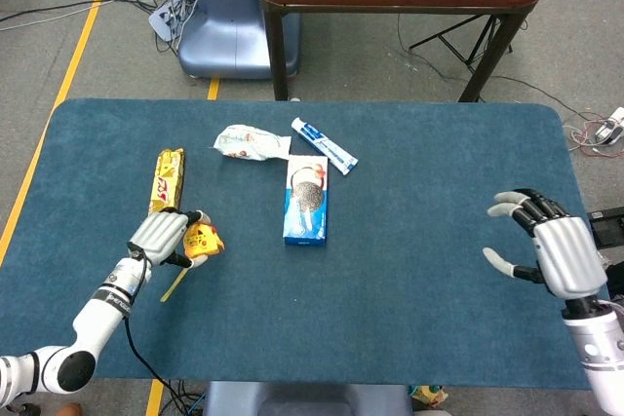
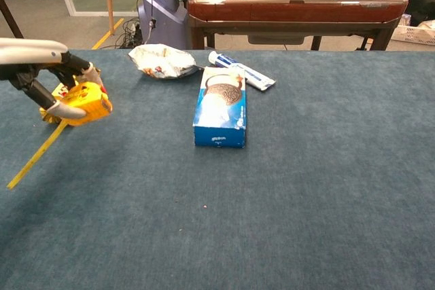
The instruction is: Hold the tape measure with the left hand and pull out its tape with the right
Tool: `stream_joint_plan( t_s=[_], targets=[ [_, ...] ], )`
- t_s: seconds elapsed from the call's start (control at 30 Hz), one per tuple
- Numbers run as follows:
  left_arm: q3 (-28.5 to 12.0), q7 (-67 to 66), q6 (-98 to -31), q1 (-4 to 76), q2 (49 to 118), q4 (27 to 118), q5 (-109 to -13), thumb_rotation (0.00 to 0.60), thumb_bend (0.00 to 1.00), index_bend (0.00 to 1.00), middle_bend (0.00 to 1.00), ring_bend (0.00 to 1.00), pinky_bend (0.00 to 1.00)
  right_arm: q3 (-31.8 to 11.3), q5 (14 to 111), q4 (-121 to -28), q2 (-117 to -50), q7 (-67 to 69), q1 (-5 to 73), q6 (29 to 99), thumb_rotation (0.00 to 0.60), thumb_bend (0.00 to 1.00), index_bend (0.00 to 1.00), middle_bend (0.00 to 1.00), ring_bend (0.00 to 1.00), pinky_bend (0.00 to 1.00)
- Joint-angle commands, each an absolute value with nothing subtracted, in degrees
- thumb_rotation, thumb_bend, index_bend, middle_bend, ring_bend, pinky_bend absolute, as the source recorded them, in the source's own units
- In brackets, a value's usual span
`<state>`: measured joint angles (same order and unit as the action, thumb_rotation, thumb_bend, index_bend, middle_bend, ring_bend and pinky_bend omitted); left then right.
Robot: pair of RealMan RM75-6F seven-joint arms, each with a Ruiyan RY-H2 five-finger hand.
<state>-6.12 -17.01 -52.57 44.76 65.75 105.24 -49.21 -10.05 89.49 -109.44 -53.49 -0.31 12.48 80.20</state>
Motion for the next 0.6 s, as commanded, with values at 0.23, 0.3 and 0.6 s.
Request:
stream_joint_plan(
  t_s=[0.23,0.3,0.6],
  targets=[
    [-10.4,-13.8,-52.0,45.7,62.2,111.3,-49.1,0.6,0.25,0.46,0.51,0.32,0.19,-14.1,86.4,-115.7,-62.7,-11.6,25.1,67.7,0.6,0.27,0.2,0.19,0.12,0.25],
    [-11.1,-14.0,-52.2,46.4,62.1,112.4,-47.7,0.6,0.25,0.46,0.51,0.32,0.2,-15.0,84.4,-116.2,-65.2,-14.2,27.6,65.7,0.6,0.27,0.19,0.18,0.11,0.24],
    [-13.5,-15.5,-51.8,50.4,60.5,116.4,-38.2,0.6,0.25,0.46,0.52,0.33,0.22,-18.0,75.8,-114.1,-77.5,-25.0,35.8,63.6,0.6,0.27,0.16,0.13,0.07,0.22]
  ],
)
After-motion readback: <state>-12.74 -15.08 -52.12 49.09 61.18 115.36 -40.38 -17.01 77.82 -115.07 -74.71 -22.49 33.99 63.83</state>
